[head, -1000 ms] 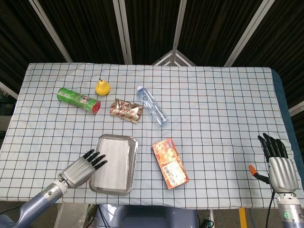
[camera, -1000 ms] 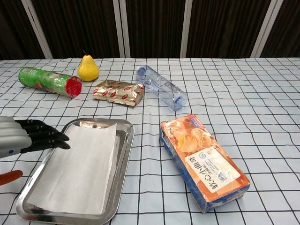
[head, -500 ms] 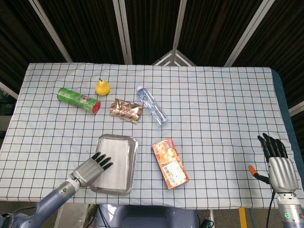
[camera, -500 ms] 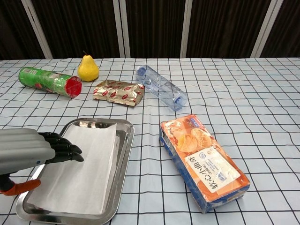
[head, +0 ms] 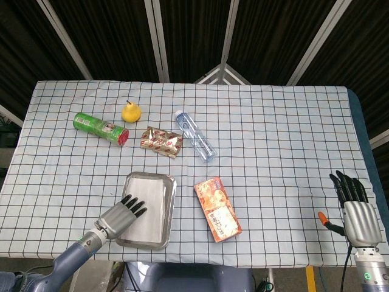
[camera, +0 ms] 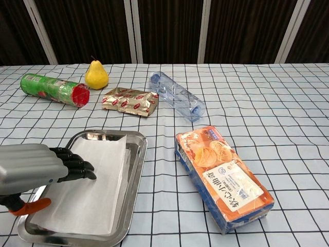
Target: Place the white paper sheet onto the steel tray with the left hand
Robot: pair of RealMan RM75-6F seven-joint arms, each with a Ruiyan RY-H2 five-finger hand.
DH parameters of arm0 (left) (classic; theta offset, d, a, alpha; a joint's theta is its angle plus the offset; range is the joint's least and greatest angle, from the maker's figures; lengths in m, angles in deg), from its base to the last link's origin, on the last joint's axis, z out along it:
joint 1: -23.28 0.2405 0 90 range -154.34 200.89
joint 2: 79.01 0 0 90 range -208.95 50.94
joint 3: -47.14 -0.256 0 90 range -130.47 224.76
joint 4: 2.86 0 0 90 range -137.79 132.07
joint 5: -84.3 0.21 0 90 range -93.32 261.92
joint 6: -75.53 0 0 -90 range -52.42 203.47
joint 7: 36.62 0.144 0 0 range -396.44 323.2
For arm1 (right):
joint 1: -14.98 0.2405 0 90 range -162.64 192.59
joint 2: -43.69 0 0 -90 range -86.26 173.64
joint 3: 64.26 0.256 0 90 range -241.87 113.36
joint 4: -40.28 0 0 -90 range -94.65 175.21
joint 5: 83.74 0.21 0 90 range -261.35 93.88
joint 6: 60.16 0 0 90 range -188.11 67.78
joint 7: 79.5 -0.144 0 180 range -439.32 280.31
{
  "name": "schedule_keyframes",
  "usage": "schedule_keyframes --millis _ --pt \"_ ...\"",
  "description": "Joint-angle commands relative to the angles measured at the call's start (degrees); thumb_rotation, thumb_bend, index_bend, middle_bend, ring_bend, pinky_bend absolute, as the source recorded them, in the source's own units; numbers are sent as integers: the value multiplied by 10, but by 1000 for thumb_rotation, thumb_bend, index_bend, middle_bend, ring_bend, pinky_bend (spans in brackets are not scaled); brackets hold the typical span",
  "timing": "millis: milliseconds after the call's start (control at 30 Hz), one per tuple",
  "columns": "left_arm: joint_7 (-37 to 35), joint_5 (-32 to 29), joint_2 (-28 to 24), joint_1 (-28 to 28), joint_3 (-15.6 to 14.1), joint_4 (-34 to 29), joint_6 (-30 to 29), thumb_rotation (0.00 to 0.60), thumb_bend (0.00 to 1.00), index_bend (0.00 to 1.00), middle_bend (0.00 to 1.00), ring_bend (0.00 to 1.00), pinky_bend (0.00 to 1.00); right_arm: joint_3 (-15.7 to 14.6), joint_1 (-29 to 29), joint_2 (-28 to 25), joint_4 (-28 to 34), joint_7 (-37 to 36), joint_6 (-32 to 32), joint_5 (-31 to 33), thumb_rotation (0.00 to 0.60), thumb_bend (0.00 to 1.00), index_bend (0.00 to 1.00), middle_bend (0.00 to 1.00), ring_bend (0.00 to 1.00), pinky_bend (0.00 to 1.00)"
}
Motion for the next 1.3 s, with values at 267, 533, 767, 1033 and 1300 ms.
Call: schedule_keyframes --millis 267,533,767,1033,1300 --pt "-3 -1 6 -10 -11 0 -7 600 565 0 0 0 0 0 0 0 0 -1 0 0 600 313 0 0 0 0" --pt "-15 14 -3 -12 -17 -5 -25 600 563 0 0 0 0 0 0 0 -1 -1 -1 -1 600 314 0 0 0 0" --pt "-57 74 -50 6 -12 -51 -79 600 508 0 0 0 0 0 -1 0 -2 -3 -2 -1 600 313 0 0 0 0" --pt "-178 225 -104 98 -19 -72 -239 600 122 0 0 0 0 -1 -1 1 -3 1 -4 -5 600 314 0 0 0 0" --pt "-333 335 -64 245 -40 60 -449 600 63 0 0 0 0 -4 -1 4 -9 8 -10 -17 600 314 0 0 0 0"
